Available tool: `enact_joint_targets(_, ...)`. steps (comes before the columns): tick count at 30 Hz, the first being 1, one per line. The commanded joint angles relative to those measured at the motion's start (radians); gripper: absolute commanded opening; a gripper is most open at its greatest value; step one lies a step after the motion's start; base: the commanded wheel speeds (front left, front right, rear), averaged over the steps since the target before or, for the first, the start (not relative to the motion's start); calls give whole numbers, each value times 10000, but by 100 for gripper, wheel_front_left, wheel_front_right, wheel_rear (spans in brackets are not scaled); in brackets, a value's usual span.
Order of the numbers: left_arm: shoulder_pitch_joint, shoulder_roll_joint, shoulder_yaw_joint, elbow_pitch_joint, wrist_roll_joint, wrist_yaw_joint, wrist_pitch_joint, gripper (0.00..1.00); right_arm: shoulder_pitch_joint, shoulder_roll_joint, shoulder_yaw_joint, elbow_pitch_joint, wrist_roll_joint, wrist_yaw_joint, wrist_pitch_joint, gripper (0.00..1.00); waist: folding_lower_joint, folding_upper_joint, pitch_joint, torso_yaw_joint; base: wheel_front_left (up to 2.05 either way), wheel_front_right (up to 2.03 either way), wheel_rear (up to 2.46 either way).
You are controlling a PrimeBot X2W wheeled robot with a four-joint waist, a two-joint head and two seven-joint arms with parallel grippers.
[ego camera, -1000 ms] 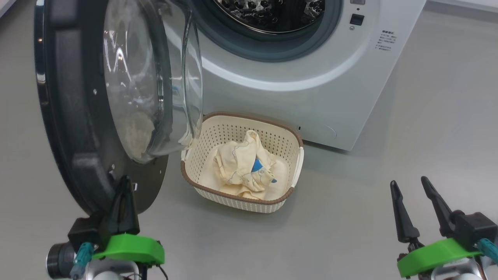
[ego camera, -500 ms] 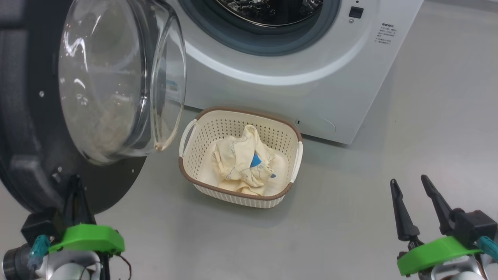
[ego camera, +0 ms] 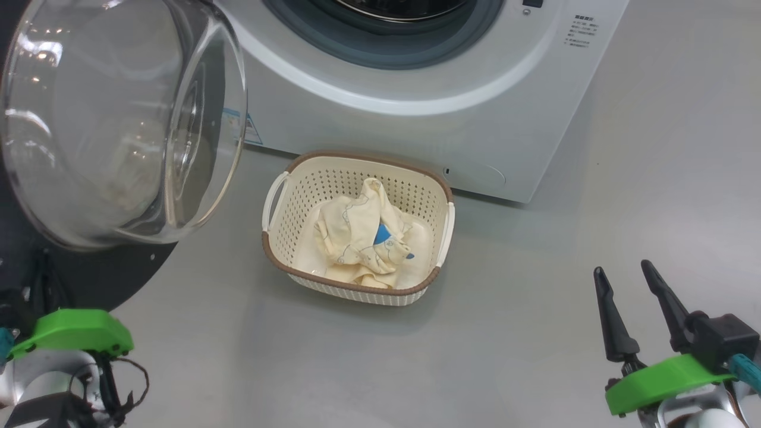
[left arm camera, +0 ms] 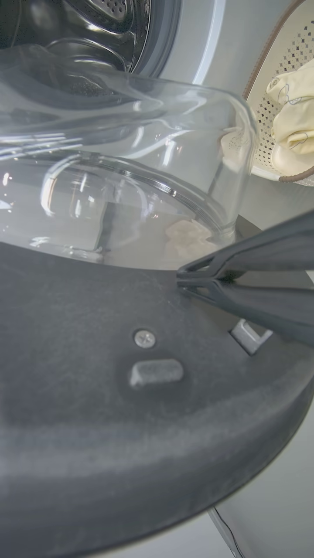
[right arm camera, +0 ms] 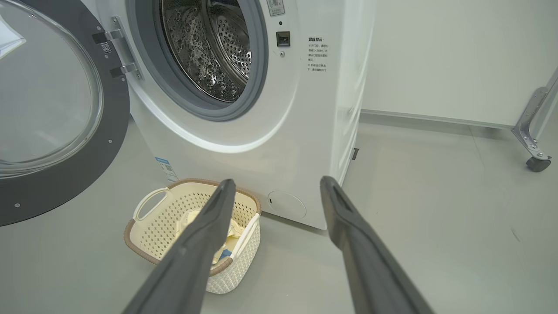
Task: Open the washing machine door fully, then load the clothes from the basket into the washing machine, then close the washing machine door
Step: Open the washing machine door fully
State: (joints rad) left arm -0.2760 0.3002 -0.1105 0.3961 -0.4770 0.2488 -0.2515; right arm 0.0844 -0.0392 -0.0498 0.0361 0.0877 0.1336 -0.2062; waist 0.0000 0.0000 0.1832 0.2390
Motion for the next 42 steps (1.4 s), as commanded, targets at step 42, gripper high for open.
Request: enact_joint_targets(42, -2051, 513, 2769, 2242, 907, -756, -102, 0, -800, -110, 268, -427, -159, -29, 99, 100, 0, 0, 446, -407, 0, 0, 0)
